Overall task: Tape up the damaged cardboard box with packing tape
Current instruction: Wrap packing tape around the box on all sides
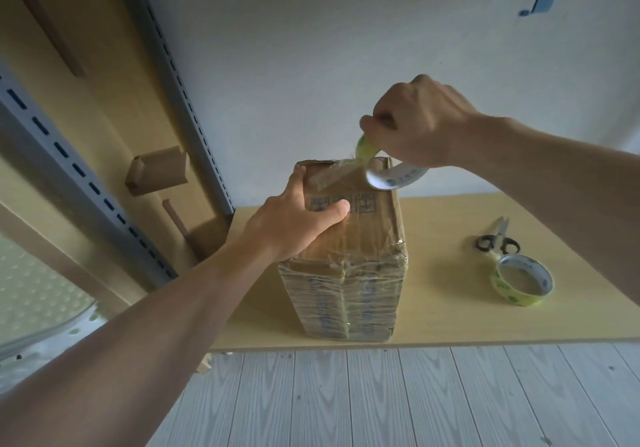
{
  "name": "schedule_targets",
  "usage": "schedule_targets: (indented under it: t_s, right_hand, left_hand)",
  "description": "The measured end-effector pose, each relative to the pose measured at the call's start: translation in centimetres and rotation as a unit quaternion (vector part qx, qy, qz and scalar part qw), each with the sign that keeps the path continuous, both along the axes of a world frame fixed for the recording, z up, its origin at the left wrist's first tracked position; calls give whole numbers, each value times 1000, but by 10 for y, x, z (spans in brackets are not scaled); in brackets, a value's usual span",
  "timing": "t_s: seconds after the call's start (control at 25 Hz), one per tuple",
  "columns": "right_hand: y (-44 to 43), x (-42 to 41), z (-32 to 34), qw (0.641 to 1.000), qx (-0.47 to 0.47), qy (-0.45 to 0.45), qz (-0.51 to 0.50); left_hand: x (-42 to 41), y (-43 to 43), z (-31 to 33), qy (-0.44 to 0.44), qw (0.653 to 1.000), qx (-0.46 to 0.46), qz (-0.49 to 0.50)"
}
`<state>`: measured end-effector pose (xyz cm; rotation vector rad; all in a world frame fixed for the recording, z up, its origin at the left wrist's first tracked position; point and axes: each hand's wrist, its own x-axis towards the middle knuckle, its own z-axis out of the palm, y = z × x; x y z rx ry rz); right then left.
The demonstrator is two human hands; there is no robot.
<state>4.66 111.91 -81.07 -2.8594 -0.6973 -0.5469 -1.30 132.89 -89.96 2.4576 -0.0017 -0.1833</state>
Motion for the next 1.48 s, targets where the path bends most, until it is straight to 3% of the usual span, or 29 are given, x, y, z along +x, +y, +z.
schedule_targets:
  t_s: [0.16, 0.28, 0.36, 0.56, 0.68, 0.84, 0.96, 1.04, 1.08, 1.16, 1.24, 1.36, 1.48]
  right_hand:
    - [-34, -3, -4, 995, -77, -7, -60]
    - [-44, -5, -35, 992, -45, 40, -108]
    - [-43, -11, -64, 988, 17, 70, -138]
    - [-36, -23, -112, 943, 247, 126, -186]
    - [-43, -25, -109, 916, 335, 176, -133]
    - [-52, -32, -106, 878, 430, 192, -91]
    - [-45, -31, -90, 818, 537, 199, -54]
    - [-37, -32, -80, 765, 607, 211, -35]
    - [-34, -34, -78, 761, 609, 222, -20]
    - [-25, -38, -87, 790, 561, 248, -2]
    - [-15, -42, -103, 810, 515, 280, 1]
    - [-4, -45, -128, 843, 459, 280, -15]
    - [-1, -42, -136, 842, 471, 259, -37]
  left_hand:
    - [0, 1, 1, -4, 1000, 3, 0]
    - [2, 0, -1, 11, 1000, -13, -1]
    - [4, 3, -6, 19, 999, -27, 7]
    - [10, 5, -21, -8, 982, -173, 78]
    - [10, 13, -25, 30, 967, -218, 129]
    - [5, 17, -22, 4, 927, -327, 182]
    - [0, 21, -42, 44, 891, -415, 180]
    - [-10, 14, -74, 123, 859, -457, 193]
    - [-17, 8, -93, 167, 852, -457, 193]
    - [-29, -9, -113, 228, 852, -440, 170]
    - [-27, -16, -118, 223, 865, -432, 126]
    - [-5, -20, -97, 156, 876, -456, 24]
    - [-1, -29, -93, 68, 944, -296, -129]
